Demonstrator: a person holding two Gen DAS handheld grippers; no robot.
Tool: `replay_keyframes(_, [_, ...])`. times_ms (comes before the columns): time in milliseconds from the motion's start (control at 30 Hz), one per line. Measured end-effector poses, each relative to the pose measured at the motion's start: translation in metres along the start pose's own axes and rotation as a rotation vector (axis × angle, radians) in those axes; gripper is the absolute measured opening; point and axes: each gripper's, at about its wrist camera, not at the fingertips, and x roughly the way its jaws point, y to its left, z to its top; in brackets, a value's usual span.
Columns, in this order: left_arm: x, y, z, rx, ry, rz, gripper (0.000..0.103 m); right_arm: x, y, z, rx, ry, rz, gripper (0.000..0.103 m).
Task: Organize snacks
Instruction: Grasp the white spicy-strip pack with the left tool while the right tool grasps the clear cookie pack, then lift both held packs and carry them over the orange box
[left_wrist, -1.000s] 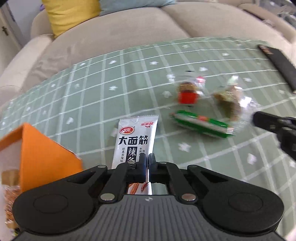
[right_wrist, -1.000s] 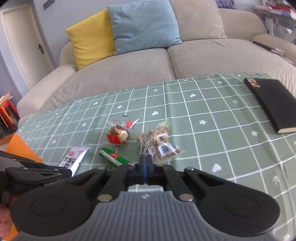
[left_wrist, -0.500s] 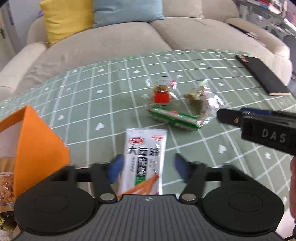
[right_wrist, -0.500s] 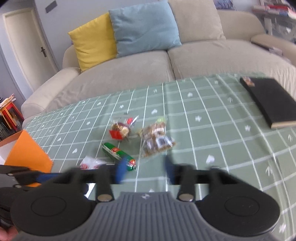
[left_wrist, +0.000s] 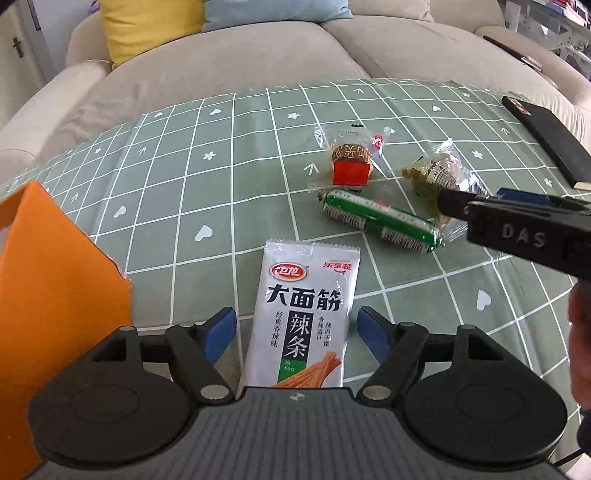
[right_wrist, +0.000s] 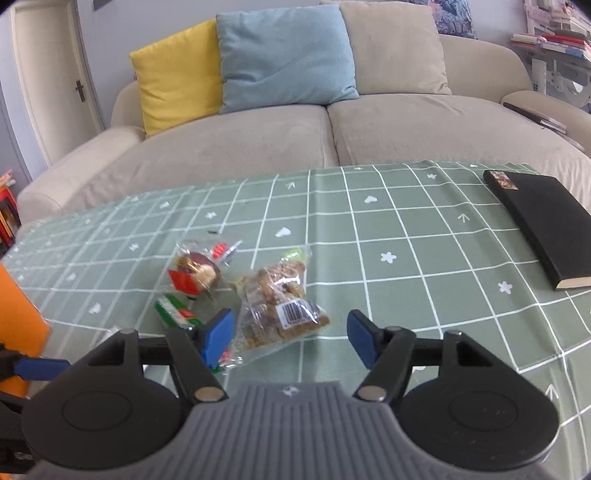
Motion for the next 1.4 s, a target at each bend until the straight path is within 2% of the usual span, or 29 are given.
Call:
replay_keyframes(200, [0.004, 0.007, 0.003, -0.047, 0.016, -0.054, 0.088, 0.009, 0.003, 0.003, -0.005, -0.01, 0.009, 0.065])
replay_keyframes(300, [0.005, 0.007, 0.004, -0.039, 0.012, -0.057, 0.088, 0.015, 0.002, 0.0, 0.013, 0.01, 0.025, 0.061])
replay_keyframes(400, [0.004, 0.007, 0.003, -0.032, 0.006, -0.067, 0.083, 0.014, 0.001, -0.002, 0.023, 0.017, 0.027, 0.058])
replay_keyframes(567, [0.001, 0.003, 0.001, -0.013, -0.009, -0.086, 0.067, 0.014, 0.003, -0.001, 0.014, 0.037, 0.01, 0.057])
replay_keyframes(767, [-0.005, -0.001, -0.005, 0.003, -0.016, -0.092, 0.059, 0.006, 0.006, -0.005, -0.015, 0.067, -0.026, 0.056])
replay_keyframes(933, [-0.014, -0.011, -0.017, 0.017, -0.022, -0.104, 0.057, -0.009, 0.004, -0.012, 0.0, 0.104, -0.058, 0.056])
replay_keyframes(1133, [-0.033, -0.017, -0.039, -0.013, -0.034, -0.153, 0.056, -0.033, -0.001, -0.023, 0.048, 0.16, -0.087, 0.055])
replay_keyframes(1400, [-0.065, -0.01, -0.051, -0.051, -0.072, -0.207, 0.056, -0.064, -0.002, -0.038, 0.124, 0.231, -0.092, 0.054])
